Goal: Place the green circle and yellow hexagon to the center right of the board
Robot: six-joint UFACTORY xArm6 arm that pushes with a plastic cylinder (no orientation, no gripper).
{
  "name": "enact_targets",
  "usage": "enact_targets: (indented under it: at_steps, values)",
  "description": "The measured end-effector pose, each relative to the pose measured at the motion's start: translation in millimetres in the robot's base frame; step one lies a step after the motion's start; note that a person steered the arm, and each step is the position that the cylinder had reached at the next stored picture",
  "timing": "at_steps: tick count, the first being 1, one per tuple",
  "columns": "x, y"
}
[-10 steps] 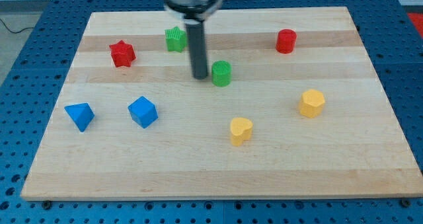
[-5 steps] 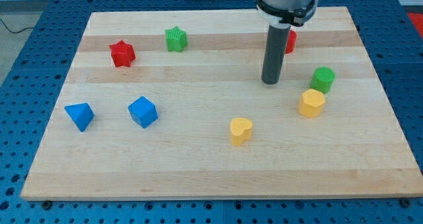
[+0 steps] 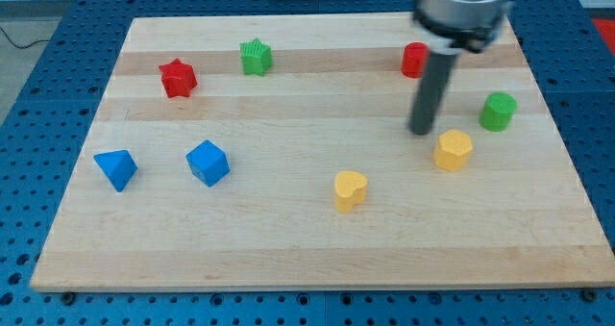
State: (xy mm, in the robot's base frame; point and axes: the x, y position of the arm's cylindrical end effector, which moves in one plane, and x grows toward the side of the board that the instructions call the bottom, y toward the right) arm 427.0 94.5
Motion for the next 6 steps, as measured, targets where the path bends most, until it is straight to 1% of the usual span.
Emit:
enact_targets:
  at_steps: [1,2,3,4,5,6]
  values:
    - [14.8,-30.3]
    - [58.3,-8.9]
    - [63.3,30.0]
    - [53.7,63.5]
    - [51.9,78.6]
    - [46.8,46.9]
